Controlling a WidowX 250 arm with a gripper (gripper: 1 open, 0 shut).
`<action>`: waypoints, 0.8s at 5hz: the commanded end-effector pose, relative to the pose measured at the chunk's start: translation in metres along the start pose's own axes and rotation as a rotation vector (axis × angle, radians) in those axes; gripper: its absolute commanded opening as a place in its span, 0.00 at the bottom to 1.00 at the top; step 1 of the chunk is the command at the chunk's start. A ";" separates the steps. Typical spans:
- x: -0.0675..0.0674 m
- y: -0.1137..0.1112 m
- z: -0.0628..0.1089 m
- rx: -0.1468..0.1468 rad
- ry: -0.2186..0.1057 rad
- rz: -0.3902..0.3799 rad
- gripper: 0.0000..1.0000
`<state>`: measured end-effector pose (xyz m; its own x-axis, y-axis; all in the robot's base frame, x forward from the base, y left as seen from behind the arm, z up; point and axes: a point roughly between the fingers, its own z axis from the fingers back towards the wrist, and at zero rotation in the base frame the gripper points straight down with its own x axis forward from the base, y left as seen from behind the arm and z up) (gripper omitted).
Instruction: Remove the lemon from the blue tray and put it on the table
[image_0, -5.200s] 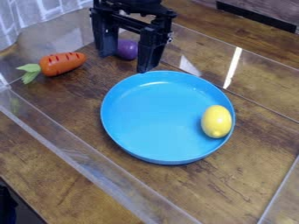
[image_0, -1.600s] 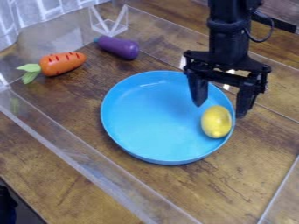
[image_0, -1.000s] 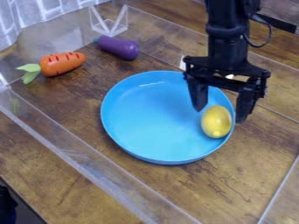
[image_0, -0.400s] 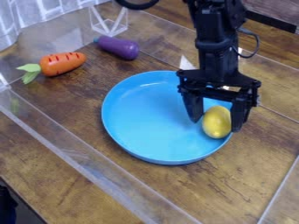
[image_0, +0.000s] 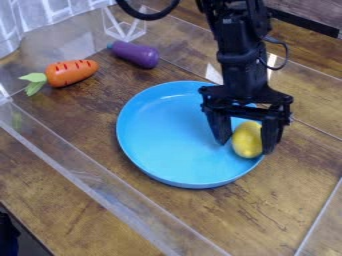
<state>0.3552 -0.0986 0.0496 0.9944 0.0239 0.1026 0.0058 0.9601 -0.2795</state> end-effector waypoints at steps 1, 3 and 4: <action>0.012 -0.005 0.037 -0.025 -0.116 -0.014 1.00; 0.013 -0.004 0.038 -0.023 -0.129 -0.017 1.00; 0.013 -0.002 0.032 -0.015 -0.122 -0.018 1.00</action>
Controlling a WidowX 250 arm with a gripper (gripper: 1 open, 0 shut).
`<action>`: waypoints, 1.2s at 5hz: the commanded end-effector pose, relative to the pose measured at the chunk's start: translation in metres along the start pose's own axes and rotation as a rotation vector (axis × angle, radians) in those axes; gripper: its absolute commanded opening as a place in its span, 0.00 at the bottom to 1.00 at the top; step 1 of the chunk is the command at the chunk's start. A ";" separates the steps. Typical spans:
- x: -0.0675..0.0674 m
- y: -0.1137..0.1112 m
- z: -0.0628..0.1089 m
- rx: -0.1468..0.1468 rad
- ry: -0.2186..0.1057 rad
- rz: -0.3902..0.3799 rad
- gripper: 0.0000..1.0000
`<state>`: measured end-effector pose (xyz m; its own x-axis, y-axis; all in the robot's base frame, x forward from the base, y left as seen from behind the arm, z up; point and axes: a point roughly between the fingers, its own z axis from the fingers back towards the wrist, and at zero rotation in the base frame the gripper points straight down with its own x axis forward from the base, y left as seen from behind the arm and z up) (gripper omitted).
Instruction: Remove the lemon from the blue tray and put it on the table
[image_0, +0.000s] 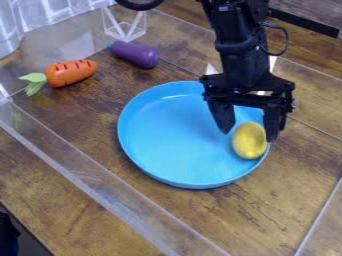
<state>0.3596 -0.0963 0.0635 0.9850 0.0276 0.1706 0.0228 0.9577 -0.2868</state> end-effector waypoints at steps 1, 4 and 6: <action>0.008 0.001 0.011 0.004 -0.045 -0.004 1.00; 0.008 0.004 0.002 0.016 -0.044 -0.009 1.00; 0.009 0.005 0.001 0.016 -0.055 -0.008 1.00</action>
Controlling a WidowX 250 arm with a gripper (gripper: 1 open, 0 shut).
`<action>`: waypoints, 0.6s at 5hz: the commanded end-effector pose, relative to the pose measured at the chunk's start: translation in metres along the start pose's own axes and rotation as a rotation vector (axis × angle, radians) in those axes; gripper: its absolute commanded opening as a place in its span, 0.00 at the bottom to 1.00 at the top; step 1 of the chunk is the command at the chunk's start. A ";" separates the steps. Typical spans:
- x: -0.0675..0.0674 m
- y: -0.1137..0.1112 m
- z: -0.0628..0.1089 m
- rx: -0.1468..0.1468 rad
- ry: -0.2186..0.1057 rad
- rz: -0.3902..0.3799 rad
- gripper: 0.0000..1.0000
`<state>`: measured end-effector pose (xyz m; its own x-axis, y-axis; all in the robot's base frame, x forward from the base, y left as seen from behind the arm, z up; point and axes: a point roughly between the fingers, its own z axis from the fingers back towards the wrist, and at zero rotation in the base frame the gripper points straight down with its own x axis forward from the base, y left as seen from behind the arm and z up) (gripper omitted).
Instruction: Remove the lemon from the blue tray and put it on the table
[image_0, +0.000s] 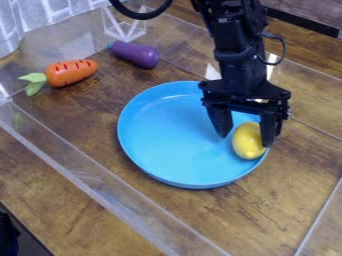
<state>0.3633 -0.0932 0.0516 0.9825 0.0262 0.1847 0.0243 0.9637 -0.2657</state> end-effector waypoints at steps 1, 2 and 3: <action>0.008 -0.001 0.012 -0.003 -0.046 -0.003 1.00; 0.009 -0.001 0.012 -0.001 -0.051 -0.003 1.00; 0.009 -0.001 0.011 0.000 -0.054 -0.003 1.00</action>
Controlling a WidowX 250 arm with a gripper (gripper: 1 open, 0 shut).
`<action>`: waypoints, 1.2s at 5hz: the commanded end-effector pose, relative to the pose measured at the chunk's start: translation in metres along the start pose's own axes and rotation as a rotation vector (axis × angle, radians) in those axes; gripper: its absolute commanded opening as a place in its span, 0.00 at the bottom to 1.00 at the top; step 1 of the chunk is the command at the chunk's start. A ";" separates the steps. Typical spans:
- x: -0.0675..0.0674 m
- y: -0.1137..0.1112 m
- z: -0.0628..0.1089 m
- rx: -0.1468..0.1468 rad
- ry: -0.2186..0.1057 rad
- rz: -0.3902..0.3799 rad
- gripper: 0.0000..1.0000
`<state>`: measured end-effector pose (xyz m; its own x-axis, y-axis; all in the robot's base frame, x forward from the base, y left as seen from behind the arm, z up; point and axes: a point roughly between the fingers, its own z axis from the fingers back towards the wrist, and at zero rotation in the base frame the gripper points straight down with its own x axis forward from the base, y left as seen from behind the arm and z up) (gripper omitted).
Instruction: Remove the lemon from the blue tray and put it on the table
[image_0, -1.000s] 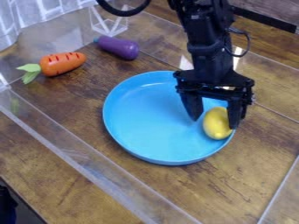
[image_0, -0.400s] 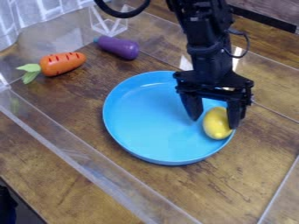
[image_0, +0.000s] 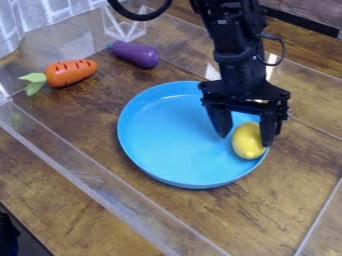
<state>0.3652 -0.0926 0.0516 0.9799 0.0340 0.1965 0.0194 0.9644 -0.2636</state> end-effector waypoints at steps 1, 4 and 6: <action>0.008 -0.001 0.010 -0.002 -0.041 -0.007 1.00; 0.002 -0.002 -0.024 0.040 -0.007 -0.037 0.00; 0.003 -0.004 -0.038 0.053 0.000 -0.063 0.00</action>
<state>0.3800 -0.0987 0.0284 0.9736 -0.0005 0.2282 0.0493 0.9768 -0.2083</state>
